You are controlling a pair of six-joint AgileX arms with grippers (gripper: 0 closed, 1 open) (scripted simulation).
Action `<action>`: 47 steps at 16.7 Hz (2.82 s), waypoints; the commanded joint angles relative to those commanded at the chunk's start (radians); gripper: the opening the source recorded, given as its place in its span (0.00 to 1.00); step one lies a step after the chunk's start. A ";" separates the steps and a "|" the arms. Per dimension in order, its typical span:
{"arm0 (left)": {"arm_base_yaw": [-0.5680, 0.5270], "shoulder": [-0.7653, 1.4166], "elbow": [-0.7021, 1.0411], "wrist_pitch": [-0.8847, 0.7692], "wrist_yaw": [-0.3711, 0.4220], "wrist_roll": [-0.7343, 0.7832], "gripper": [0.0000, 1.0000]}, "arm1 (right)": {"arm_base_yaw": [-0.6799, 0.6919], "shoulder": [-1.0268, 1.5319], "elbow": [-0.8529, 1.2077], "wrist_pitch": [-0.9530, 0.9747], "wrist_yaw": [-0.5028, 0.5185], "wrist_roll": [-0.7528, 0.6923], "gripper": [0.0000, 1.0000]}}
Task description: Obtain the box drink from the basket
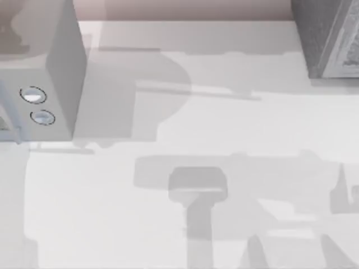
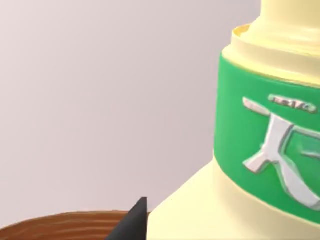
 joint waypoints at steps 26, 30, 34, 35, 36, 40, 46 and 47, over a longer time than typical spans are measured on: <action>-0.178 -1.062 -1.204 0.143 -0.274 -0.011 0.00 | 0.000 0.000 0.000 0.000 0.000 0.000 1.00; -0.142 -0.983 -1.183 0.201 -0.322 -0.008 0.00 | 0.000 0.000 0.000 0.000 0.000 0.000 1.00; -0.107 -0.908 -1.159 0.263 -0.367 -0.009 0.00 | 0.000 0.000 0.000 0.000 0.000 0.000 1.00; -0.098 -0.886 -1.154 0.279 -0.379 -0.009 0.00 | 0.000 0.000 0.000 0.000 0.000 0.000 1.00; -0.089 -0.866 -1.148 0.294 -0.391 -0.008 0.00 | 0.000 0.000 0.000 0.000 0.000 0.000 1.00; -0.081 -0.850 -1.143 0.307 -0.402 -0.007 0.00 | 0.000 0.000 0.000 0.000 0.000 0.000 1.00; -0.078 -0.757 -1.167 0.396 -0.397 -0.007 0.00 | 0.000 0.000 0.000 0.000 0.000 0.000 1.00; -0.074 -0.716 -1.172 0.441 -0.395 -0.006 0.00 | 0.000 0.000 0.000 0.000 0.000 0.000 1.00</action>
